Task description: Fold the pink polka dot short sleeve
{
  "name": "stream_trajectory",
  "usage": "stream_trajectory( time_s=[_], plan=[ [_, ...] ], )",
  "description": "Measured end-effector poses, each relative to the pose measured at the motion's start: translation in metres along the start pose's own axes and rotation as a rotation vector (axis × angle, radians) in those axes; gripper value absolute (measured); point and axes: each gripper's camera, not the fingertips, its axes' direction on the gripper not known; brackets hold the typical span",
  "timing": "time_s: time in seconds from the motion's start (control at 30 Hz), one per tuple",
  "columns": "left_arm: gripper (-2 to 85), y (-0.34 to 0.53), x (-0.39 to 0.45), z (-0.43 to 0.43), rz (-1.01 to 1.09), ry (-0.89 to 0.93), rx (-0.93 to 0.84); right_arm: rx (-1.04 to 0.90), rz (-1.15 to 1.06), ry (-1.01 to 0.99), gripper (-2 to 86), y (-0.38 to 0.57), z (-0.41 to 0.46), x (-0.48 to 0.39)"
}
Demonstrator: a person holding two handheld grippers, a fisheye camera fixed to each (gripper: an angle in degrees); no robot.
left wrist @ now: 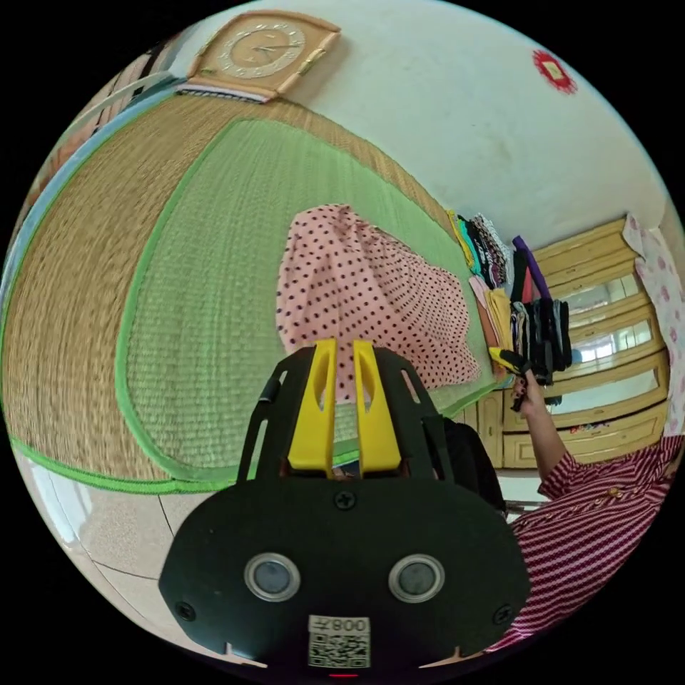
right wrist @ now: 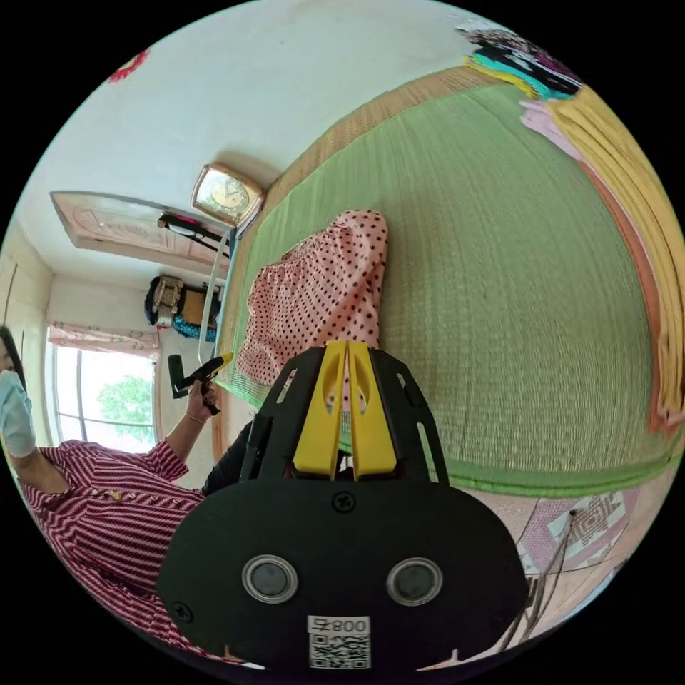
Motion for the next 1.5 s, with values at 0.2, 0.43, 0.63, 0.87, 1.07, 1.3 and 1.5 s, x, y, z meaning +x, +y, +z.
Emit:
stream_trajectory(
  time_s=[0.2, 0.43, 0.63, 0.87, 1.07, 1.3, 1.5],
  plan=[
    [3.5, -0.041, 0.053, 0.036, 0.090, 0.097, -0.047, -0.091, -0.031, 0.091, 0.1, -0.062, 0.067, -0.040],
    [2.9, -0.109, 0.141, 0.093, 0.285, 0.124, -0.165, -0.016, -0.027, 0.090, 0.1, -0.037, 0.079, -0.071],
    [1.2, -0.151, 0.197, 0.141, 0.367, 0.006, -0.279, -0.024, 0.056, 0.076, 0.1, 0.014, 0.098, -0.058],
    [0.3, -0.175, 0.216, 0.138, 0.315, -0.111, -0.233, 0.000, 0.105, 0.038, 0.0, 0.038, 0.115, -0.052],
    [0.2, -0.165, 0.245, 0.125, 0.318, -0.069, -0.192, 0.007, 0.097, 0.031, 0.0, 0.043, 0.117, -0.061],
    [0.3, -0.148, 0.258, 0.112, 0.257, -0.020, -0.158, -0.005, 0.122, 0.002, 0.0, 0.046, 0.125, -0.058],
    [0.8, -0.140, 0.259, 0.111, 0.211, -0.094, -0.192, 0.001, 0.114, 0.002, 0.4, 0.056, 0.126, -0.061]
  ],
)
